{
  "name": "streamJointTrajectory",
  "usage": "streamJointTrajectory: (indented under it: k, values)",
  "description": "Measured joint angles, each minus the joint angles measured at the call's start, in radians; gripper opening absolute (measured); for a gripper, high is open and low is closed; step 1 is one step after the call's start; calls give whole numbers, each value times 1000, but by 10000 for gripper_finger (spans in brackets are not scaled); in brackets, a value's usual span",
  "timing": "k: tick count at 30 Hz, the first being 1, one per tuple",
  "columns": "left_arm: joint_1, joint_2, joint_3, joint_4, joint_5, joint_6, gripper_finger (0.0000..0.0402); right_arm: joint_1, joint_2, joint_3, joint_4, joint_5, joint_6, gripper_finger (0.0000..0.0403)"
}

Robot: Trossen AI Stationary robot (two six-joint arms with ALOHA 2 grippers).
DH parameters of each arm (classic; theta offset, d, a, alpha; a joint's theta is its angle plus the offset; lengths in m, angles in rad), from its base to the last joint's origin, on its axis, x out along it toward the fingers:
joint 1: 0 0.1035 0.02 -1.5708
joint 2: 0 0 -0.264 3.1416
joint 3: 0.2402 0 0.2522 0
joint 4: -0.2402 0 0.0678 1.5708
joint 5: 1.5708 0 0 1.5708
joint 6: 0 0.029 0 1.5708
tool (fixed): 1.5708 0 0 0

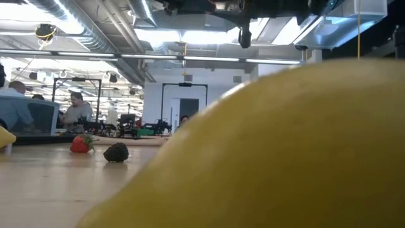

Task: Pick and placing Produce into tupperware
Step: Put the peach into the transparent bin

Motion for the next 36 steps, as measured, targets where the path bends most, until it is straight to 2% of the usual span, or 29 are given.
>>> streamJointTrajectory:
  k: [4,9,18,22,24,27,31,36]
  values:
    - [-3,0,0,-2,0,-2,93,0,0,0,0,-1,-23,78]
    - [-9,0,0,-6,0,-5,116,-1,0,0,2,-6,-29,75]
    - [-9,1,0,-38,21,-77,216,-21,0,0,-12,-12,-58,74]
    - [-8,1,0,-125,7,-134,256,-68,0,1,-144,-13,-108,74]
    - [-7,1,0,-170,-36,-214,268,-100,0,1,-228,-6,-140,74]
    - [3,1,0,-239,-55,-357,277,-149,0,1,-379,80,-212,74]
    - [7,1,0,-269,11,-434,276,-218,0,1,-562,216,-282,74]
    - [7,1,0,-268,67,-445,276,-300,6,1,-702,276,-289,74]
